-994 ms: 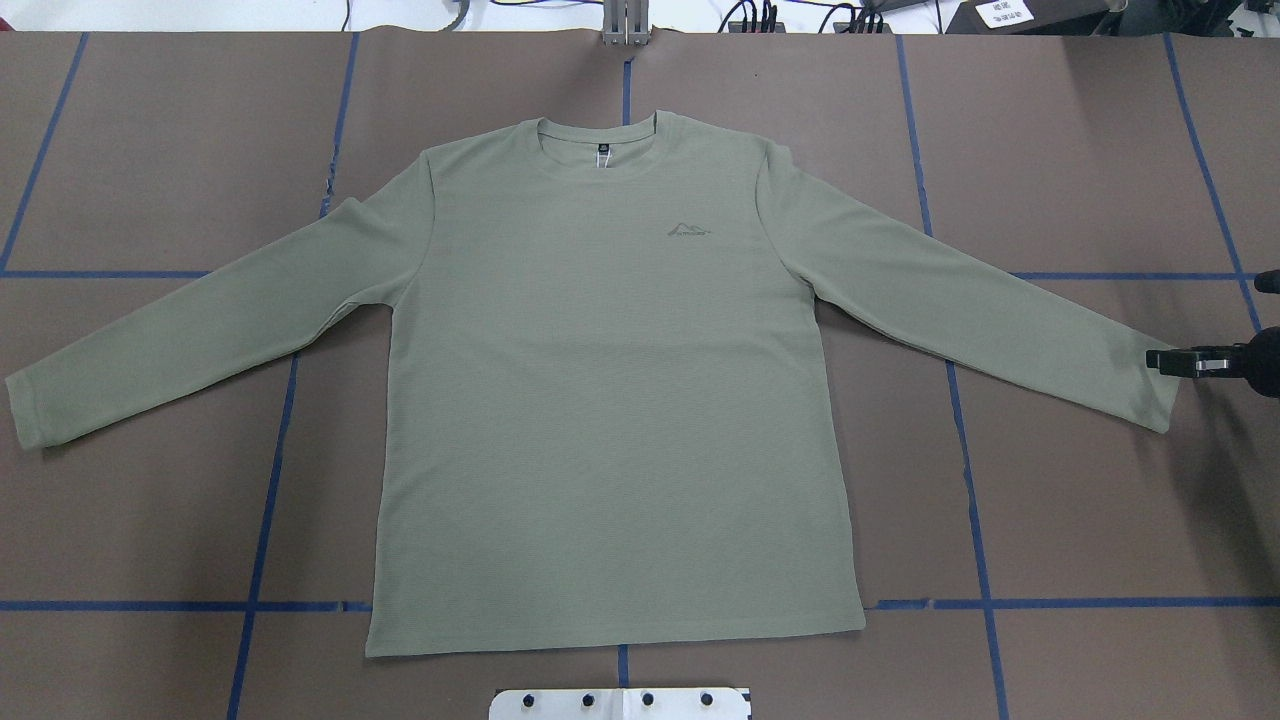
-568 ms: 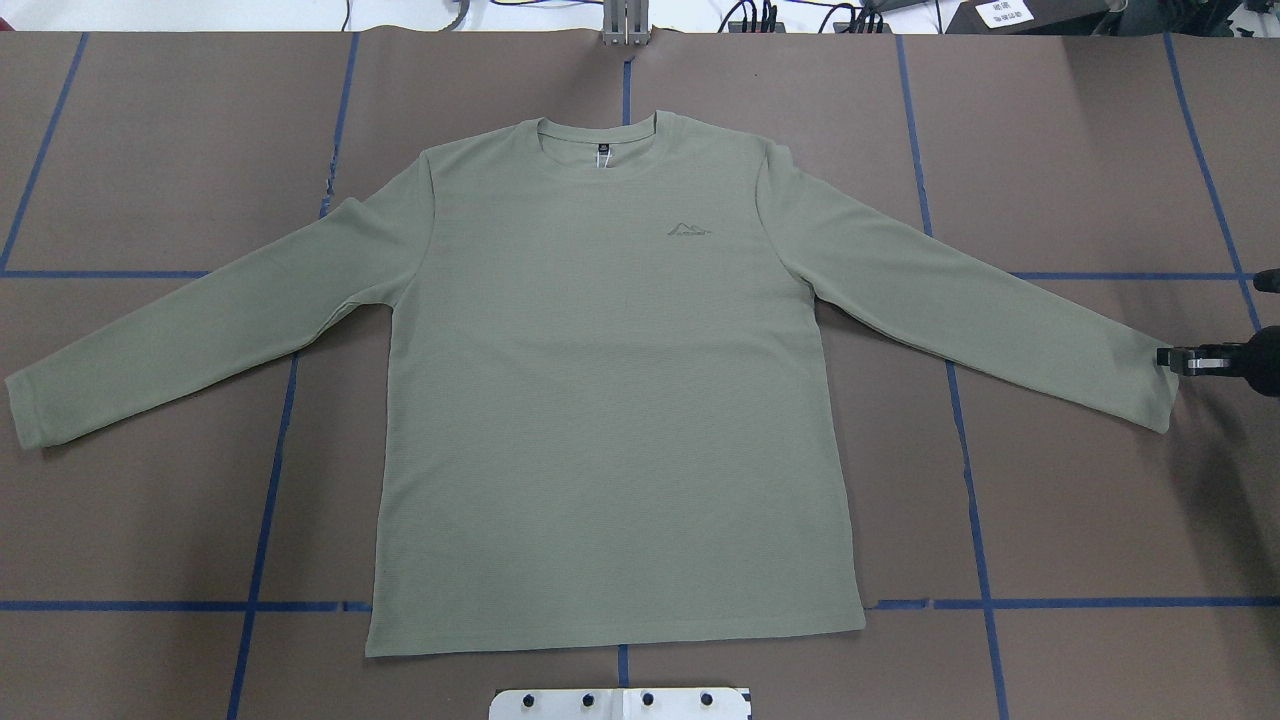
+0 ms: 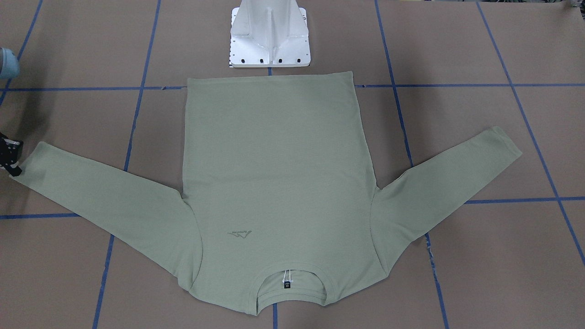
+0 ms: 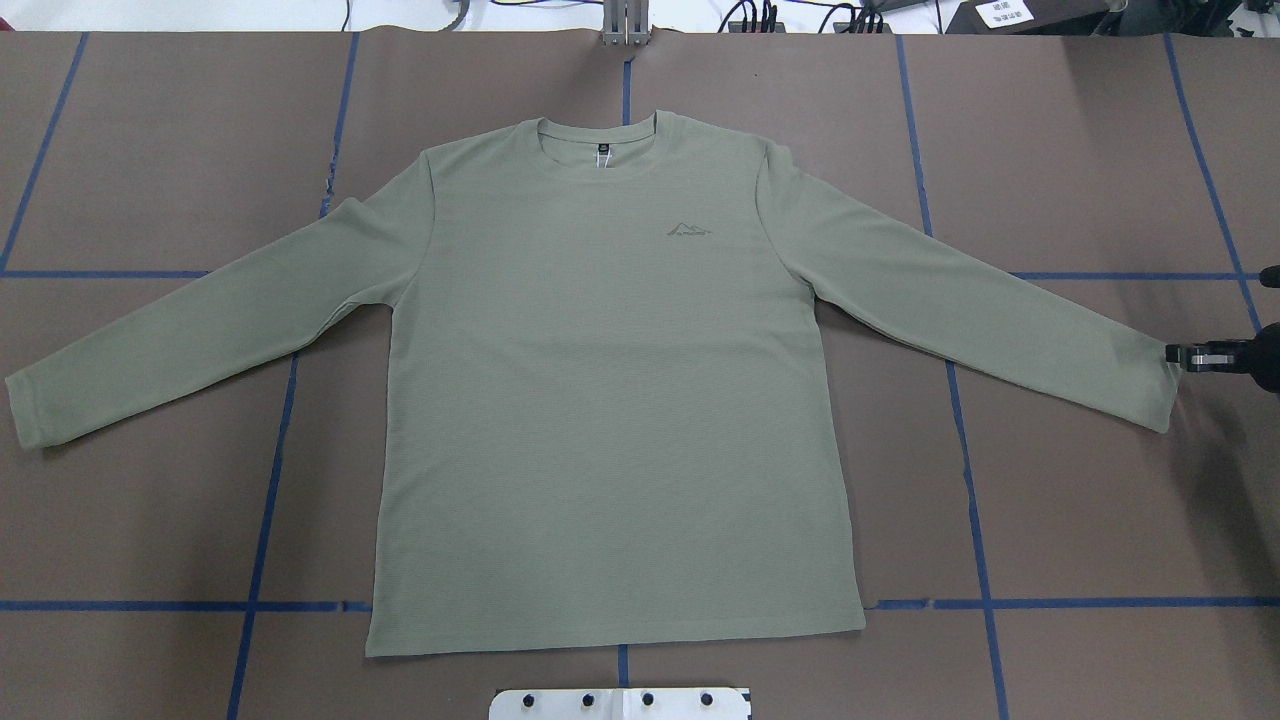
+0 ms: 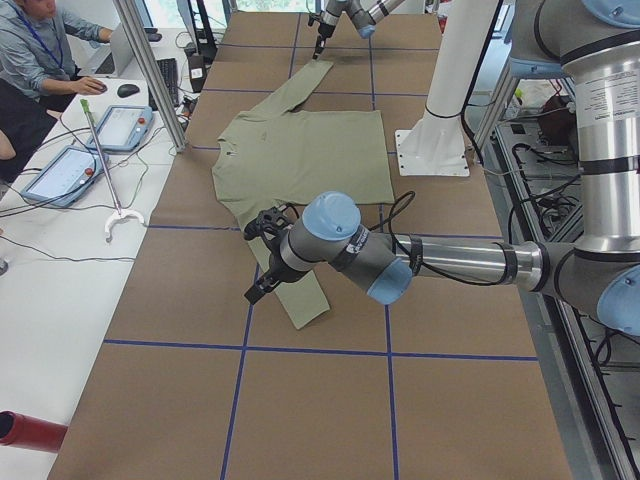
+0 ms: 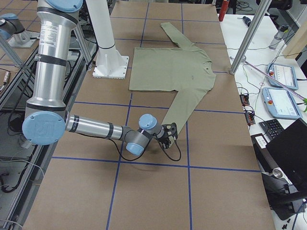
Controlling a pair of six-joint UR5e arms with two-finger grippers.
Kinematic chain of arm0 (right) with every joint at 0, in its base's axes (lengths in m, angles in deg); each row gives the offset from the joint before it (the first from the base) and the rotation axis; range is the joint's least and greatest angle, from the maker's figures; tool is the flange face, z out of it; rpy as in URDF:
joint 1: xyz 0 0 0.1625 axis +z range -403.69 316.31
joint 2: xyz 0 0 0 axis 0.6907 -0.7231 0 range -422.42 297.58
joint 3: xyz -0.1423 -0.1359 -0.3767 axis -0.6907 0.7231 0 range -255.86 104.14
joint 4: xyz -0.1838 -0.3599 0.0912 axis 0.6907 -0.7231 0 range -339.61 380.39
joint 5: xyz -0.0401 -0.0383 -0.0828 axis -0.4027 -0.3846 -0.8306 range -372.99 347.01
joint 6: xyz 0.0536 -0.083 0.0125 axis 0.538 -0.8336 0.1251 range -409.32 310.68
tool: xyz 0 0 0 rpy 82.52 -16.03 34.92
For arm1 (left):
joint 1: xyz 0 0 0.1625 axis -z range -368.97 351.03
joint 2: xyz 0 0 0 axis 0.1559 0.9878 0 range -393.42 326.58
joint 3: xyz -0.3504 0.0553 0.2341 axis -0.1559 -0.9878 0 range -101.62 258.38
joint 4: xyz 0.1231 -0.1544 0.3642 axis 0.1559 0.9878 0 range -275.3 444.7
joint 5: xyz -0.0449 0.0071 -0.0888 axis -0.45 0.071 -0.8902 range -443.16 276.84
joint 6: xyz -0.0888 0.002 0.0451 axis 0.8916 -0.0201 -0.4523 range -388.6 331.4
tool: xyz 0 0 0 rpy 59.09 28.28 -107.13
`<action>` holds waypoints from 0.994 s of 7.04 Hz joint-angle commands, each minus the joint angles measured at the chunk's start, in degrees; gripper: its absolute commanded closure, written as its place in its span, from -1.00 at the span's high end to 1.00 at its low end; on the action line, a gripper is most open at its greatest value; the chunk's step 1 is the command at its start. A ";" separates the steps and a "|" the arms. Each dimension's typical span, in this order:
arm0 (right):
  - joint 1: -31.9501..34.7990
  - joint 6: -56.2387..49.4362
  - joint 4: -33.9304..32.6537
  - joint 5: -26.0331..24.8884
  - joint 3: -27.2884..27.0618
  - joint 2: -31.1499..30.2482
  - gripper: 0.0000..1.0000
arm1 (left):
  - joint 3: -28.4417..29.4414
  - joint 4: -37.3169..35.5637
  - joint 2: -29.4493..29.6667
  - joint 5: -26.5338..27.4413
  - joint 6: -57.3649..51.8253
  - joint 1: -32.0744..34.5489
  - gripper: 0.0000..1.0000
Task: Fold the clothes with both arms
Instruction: 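Lower the right gripper to the cuff of the sleeve nearest it and grasp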
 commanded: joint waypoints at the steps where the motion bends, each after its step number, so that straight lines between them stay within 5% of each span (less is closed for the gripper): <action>1: 2.29 -0.30 -0.19 1.93 1.07 1.22 0.15 | -0.03 0.00 0.00 0.06 -0.01 0.00 1.00; 7: 2.38 0.23 0.34 2.28 3.81 3.00 0.13 | 0.06 0.00 0.00 0.06 -0.01 0.00 1.00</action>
